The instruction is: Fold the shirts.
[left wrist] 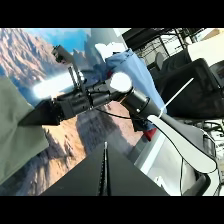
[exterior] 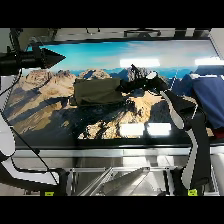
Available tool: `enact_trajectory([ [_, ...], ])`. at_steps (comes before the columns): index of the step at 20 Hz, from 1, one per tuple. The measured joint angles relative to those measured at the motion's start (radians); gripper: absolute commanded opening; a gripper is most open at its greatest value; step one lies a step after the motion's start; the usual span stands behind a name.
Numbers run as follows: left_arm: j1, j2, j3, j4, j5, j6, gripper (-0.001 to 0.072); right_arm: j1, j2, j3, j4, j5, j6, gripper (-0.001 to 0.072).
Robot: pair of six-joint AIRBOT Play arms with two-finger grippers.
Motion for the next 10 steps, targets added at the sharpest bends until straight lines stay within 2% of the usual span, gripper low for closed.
enact_trajectory([
  [4, 0.000, 0.000, 0.000, 0.000, -0.008, 0.002, 0.0017, -0.002, 0.025, 0.005, 0.044, 0.000, -0.010, 0.0013],
  [6, 0.000, 0.000, 0.000, 0.000, -0.011, 0.002, 0.0017, -0.019, 0.055, 0.006, 0.025, 0.000, 0.017, 0.0012],
  [10, 0.000, 0.000, 0.000, 0.000, -0.015, 0.002, 0.0017, -0.125, 0.184, 0.006, -0.162, 0.000, 0.155, 0.0012],
])
